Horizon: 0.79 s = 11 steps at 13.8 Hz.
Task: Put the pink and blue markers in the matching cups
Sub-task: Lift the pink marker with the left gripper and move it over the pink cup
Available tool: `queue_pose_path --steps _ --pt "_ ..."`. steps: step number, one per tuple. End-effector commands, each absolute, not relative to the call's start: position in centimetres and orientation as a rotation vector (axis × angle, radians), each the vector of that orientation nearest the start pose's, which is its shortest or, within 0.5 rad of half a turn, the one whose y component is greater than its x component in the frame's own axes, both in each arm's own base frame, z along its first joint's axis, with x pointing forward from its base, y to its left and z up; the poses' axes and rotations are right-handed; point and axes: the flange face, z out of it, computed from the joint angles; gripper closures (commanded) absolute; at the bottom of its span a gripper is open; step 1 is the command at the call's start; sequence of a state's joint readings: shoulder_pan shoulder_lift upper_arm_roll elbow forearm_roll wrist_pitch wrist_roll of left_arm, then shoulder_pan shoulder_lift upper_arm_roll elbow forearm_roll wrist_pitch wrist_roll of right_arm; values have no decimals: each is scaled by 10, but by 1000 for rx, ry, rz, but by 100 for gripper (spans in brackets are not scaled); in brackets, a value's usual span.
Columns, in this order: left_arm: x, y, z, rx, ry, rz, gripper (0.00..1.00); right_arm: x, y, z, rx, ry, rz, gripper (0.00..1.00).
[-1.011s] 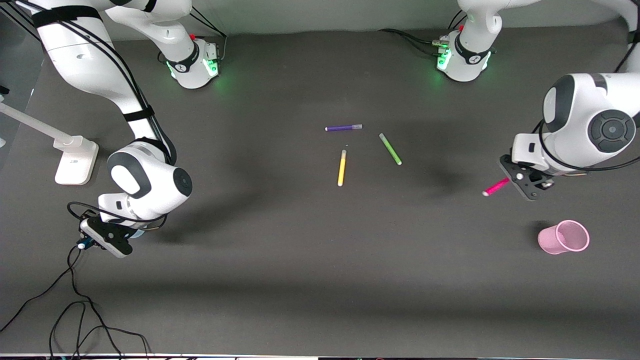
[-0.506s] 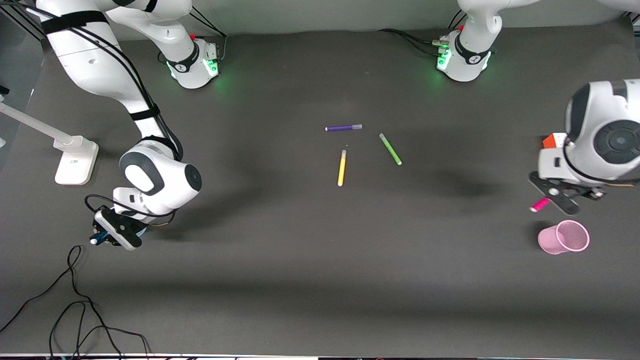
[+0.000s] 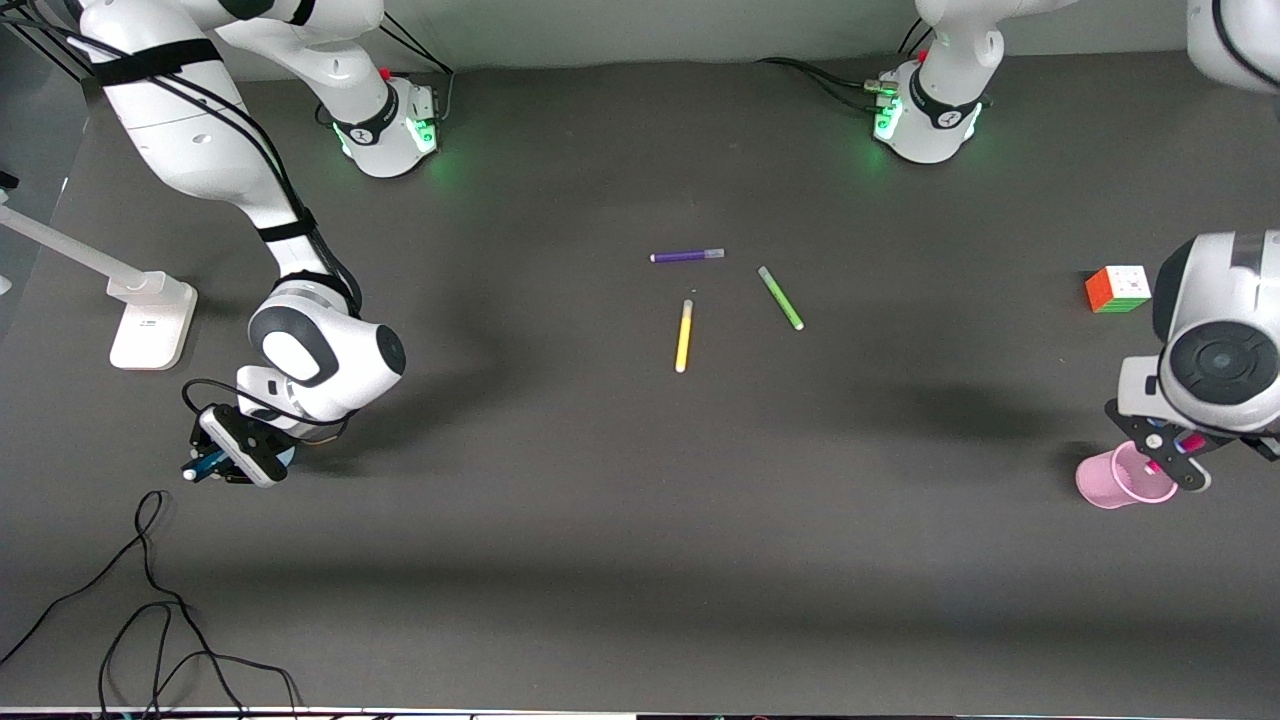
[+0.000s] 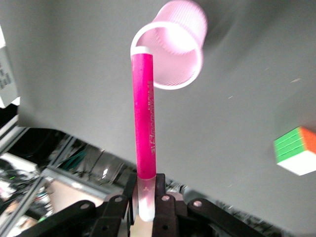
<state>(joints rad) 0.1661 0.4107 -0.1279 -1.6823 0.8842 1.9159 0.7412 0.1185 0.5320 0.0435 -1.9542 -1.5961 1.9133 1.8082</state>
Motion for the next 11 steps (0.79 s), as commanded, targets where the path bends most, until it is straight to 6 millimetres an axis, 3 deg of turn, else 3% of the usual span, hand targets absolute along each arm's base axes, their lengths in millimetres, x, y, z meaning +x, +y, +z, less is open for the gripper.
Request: queue_pose_path --steps 1,6,11 --pt "669 91 365 -2026 1245 569 100 600 27 211 1827 -537 954 100" --pt "679 91 320 -1868 1271 589 100 593 26 196 1826 -569 962 100" --pt "671 88 299 -1806 1311 641 100 590 32 187 1830 -584 980 100"
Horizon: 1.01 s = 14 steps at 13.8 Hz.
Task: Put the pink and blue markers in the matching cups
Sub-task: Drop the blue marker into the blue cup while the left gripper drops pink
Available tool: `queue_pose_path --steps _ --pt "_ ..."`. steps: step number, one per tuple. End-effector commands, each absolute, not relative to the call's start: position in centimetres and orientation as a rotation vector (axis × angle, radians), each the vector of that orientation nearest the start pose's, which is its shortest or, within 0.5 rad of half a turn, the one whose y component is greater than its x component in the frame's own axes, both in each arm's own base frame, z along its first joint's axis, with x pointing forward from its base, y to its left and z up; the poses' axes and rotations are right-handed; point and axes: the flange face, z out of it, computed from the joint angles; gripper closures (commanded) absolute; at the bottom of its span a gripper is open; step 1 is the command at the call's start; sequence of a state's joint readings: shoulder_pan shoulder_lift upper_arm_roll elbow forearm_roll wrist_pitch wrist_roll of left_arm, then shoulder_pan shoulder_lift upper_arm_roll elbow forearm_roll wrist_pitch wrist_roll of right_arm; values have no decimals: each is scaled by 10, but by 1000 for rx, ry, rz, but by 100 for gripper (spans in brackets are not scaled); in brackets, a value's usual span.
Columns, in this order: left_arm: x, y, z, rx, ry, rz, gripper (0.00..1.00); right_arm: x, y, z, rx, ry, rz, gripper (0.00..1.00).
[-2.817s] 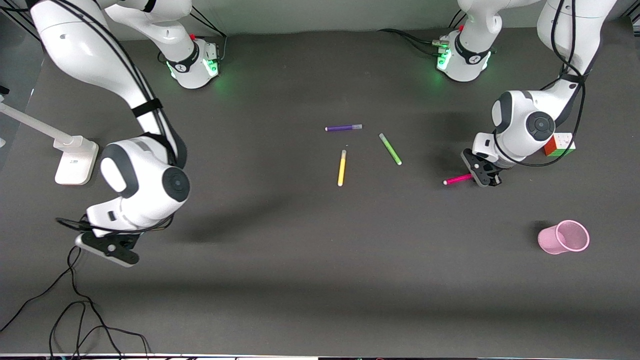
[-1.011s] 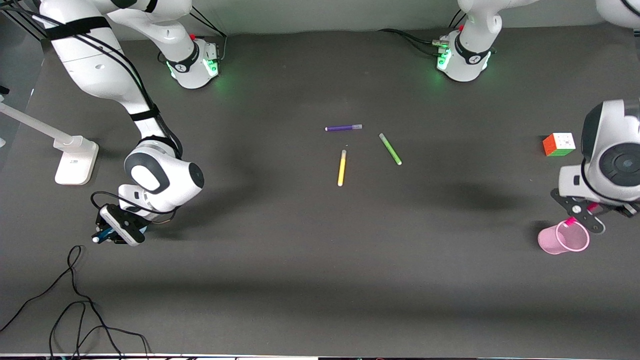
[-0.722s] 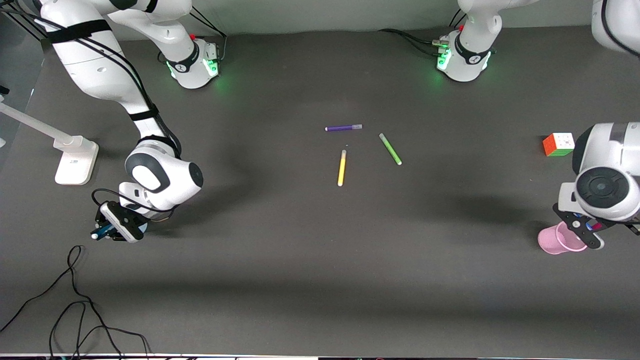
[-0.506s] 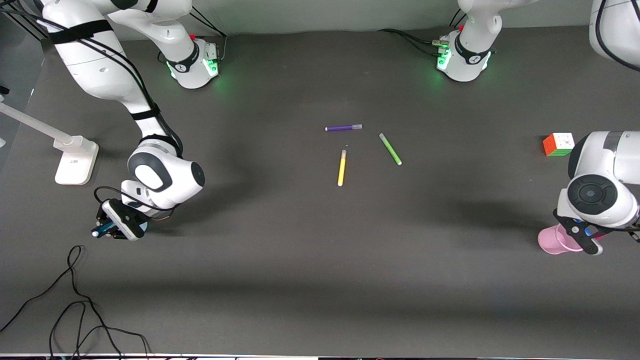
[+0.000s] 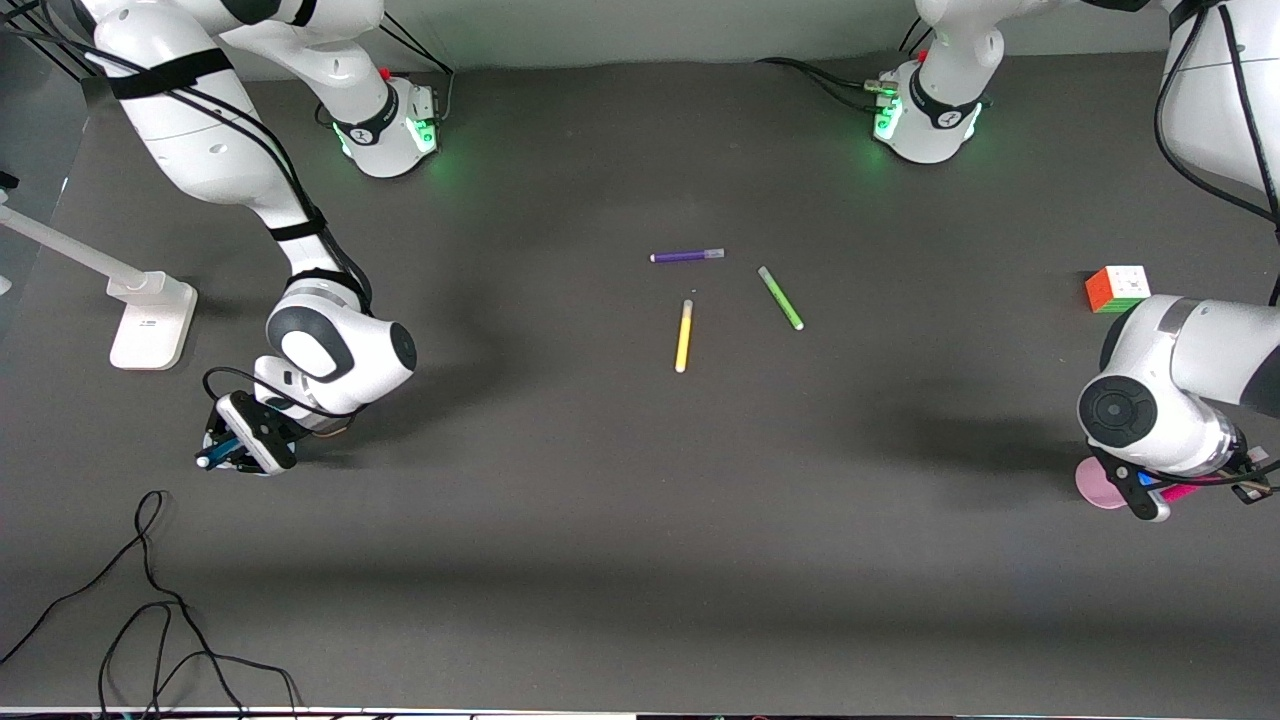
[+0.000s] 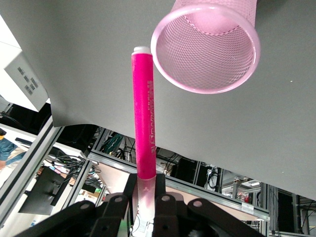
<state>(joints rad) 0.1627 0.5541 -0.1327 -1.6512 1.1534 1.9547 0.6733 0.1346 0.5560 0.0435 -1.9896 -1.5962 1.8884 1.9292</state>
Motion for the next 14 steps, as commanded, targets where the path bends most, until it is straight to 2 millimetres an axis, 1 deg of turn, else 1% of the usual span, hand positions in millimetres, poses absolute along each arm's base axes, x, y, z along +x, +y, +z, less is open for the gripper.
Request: queue_pose_path --steps 1,2,3,4,6,8,9,10,11,12,13,14 --pt "666 87 293 -1800 1320 661 100 590 32 187 1829 -582 977 88" --pt "663 85 289 -1786 1334 677 100 590 33 187 1832 -579 978 52" --pt "660 83 285 -1775 1341 692 100 591 33 187 1832 -570 976 18" --pt "659 78 282 -1750 1351 702 100 591 32 188 1831 -549 972 1" --pt "652 70 273 -1710 1377 725 100 592 33 192 1839 -486 934 0" --pt "650 68 271 -1696 1381 737 100 594 34 199 1851 -407 880 0" --pt "651 67 269 -1670 1382 741 100 595 34 203 1853 -366 853 0" --pt "652 62 267 -1657 1392 738 100 598 35 212 1860 -338 826 0" --pt "653 58 268 -1650 1395 733 87 600 38 222 1885 -302 792 0" --pt "653 58 268 -1649 1395 733 75 605 40 238 1929 -302 741 0" --pt "653 57 268 -1650 1396 729 66 613 46 257 1982 -310 671 0" --pt "653 57 268 -1652 1395 730 63 622 48 277 2034 -330 593 0"
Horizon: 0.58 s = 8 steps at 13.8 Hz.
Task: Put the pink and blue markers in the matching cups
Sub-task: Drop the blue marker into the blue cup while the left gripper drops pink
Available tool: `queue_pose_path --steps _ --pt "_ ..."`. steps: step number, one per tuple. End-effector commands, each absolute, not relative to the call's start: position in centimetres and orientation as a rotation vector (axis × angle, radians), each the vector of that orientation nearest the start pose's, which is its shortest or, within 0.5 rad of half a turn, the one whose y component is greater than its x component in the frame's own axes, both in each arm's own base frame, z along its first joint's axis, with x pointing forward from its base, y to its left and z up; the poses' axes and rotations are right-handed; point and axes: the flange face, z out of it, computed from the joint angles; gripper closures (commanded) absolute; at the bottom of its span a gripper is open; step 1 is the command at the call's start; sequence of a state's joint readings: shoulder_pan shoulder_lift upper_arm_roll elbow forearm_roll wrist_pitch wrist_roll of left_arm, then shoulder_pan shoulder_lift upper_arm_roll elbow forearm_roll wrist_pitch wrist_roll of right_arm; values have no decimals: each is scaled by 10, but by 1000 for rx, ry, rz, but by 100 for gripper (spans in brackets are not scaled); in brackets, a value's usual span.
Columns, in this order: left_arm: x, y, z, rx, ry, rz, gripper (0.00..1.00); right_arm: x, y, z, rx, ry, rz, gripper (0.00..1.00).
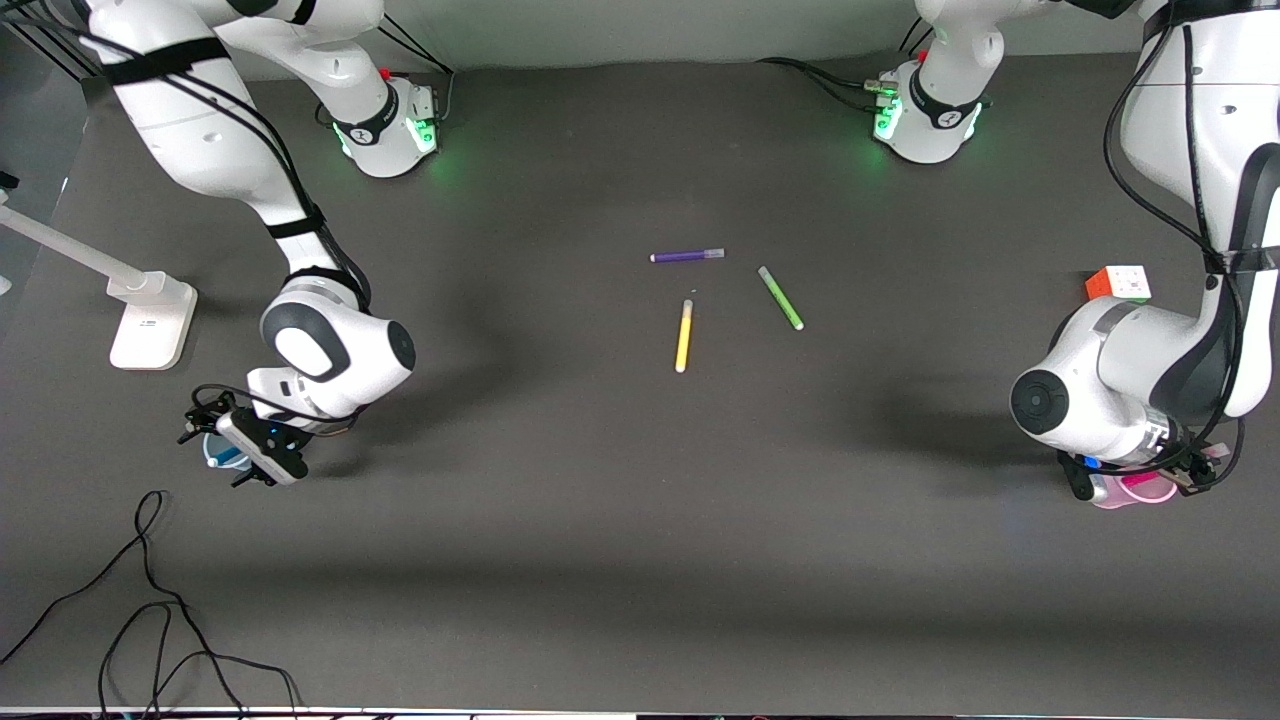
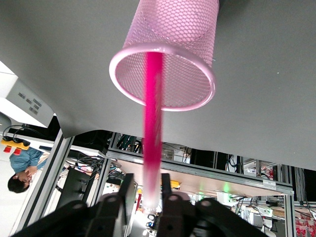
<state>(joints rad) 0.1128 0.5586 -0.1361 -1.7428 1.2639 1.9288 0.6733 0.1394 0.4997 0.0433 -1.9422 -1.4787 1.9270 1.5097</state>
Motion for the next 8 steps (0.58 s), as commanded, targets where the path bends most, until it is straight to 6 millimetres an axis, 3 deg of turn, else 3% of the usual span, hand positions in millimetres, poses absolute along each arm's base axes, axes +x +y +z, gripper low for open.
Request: queue_pose_path --steps 1,3,5,7,8 --pt "654 57 269 -1652 1395 728 53 629 53 296 2087 -339 530 0" --pt "654 58 270 -1656 1390 729 47 634 61 328 2171 -332 455 0" --pt "655 56 277 -1670 1380 725 49 631 69 354 2278 -332 385 0" --pt "654 48 302 -1740 1325 741 53 629 78 397 2449 -362 305 0" --pt "653 24 322 -1823 1293 752 53 627 83 419 2538 -364 273 0"
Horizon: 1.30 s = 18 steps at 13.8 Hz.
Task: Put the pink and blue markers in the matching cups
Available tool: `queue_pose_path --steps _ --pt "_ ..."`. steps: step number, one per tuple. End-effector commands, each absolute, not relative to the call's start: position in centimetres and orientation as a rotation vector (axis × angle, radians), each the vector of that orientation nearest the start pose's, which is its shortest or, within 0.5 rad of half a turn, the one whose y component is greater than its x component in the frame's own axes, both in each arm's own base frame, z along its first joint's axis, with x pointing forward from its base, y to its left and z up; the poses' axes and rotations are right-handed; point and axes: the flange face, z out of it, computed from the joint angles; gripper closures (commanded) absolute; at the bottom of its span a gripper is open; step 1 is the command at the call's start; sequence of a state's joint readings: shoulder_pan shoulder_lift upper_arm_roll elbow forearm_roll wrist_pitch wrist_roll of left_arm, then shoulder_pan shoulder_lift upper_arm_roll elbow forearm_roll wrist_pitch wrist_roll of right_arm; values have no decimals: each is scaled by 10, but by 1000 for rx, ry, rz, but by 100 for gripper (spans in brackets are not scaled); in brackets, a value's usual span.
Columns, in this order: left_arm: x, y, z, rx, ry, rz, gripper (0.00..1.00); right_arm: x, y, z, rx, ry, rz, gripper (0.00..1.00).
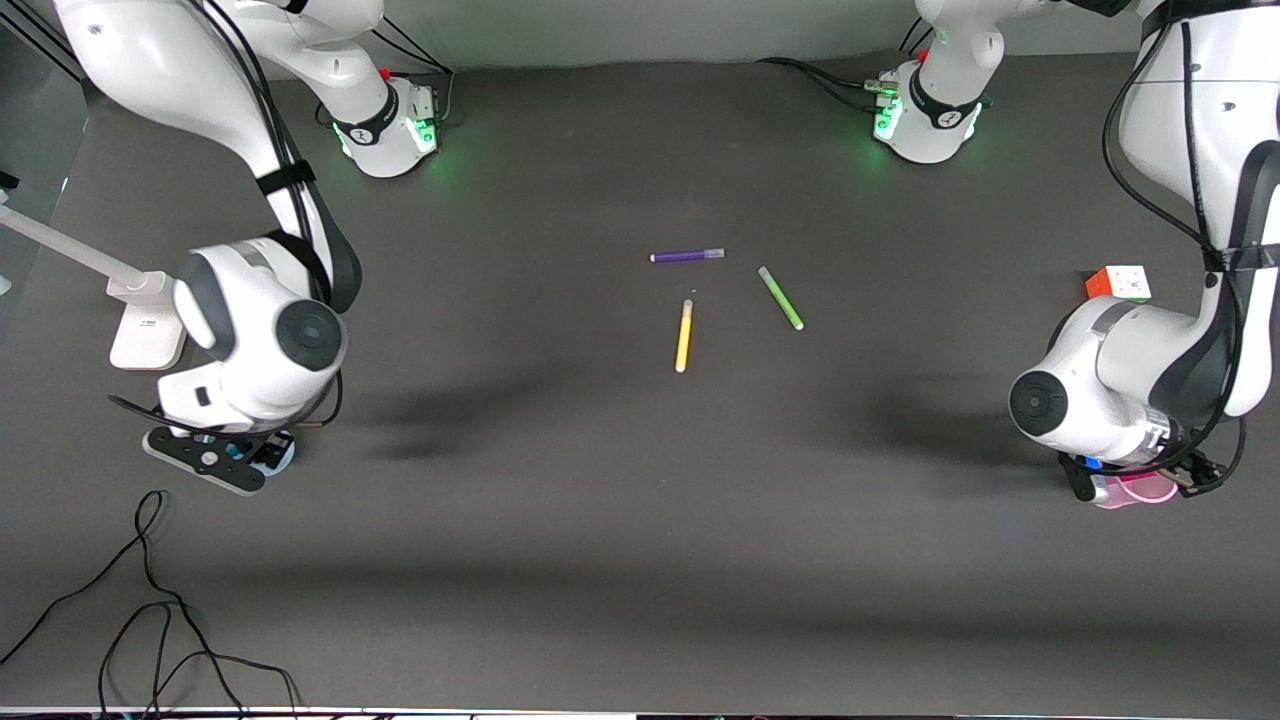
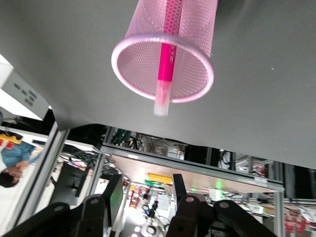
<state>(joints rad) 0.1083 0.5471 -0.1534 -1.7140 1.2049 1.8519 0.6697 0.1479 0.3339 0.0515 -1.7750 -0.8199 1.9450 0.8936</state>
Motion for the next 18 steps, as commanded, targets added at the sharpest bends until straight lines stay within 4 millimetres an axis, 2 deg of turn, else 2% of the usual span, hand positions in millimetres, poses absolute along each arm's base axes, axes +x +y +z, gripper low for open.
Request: queue_pose_path --steps 1,3,6,8,9,11,13,14,15,16,17,18 --pt "651 11 343 -1922 1246 776 56 623 86 435 2607 -356 253 0" --pt "643 -13 388 -2181 1204 762 57 613 93 464 2727 -350 223 0" --pt "619 -41 448 -2484 1219 624 56 592 96 502 2927 -275 119 0" --pt "603 -53 473 -2661 1213 584 58 576 96 519 2955 -263 53 0" --pt "596 -58 490 -2750 1184 531 62 566 98 532 3001 -253 27 0" --pt "583 -71 516 -2963 941 489 58 550 99 550 3074 -177 -24 0" --pt "580 -81 541 -3022 750 471 52 540 89 563 3136 -76 -72 0" --pt "581 -86 549 -3043 673 439 48 536 78 568 3167 -101 -99 0" --pt "583 -92 560 -3061 634 384 27 533 69 571 3184 -104 -129 0" --pt "587 -98 571 -3090 640 333 0 530 59 574 3193 -67 -144 0" --pt "591 -101 581 -3103 642 280 0 526 53 583 3198 -53 -129 0" --pt "593 -114 586 -3090 668 221 0 523 52 590 3201 -47 -109 0"
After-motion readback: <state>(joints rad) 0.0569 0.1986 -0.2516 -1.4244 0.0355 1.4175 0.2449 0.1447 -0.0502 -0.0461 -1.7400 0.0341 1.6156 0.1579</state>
